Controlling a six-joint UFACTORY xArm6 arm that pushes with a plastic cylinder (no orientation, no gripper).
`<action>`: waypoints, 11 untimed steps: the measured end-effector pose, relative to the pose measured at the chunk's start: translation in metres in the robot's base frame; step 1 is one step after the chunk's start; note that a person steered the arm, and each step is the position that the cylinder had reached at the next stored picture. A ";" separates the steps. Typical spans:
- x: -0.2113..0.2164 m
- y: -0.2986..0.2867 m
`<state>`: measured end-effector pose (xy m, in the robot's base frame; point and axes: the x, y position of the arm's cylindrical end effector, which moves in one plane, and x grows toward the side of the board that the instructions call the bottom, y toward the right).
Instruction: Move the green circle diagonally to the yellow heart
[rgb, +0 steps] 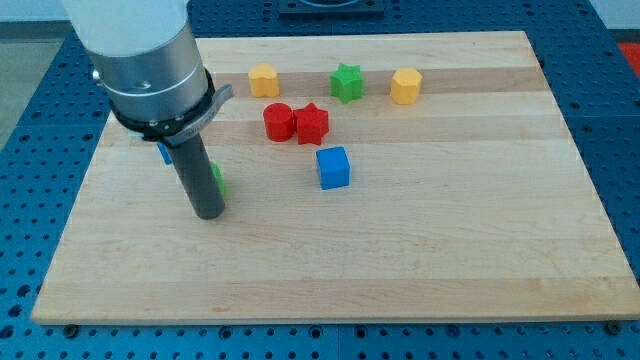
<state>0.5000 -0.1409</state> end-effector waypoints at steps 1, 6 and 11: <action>-0.017 -0.004; -0.120 -0.014; -0.057 -0.019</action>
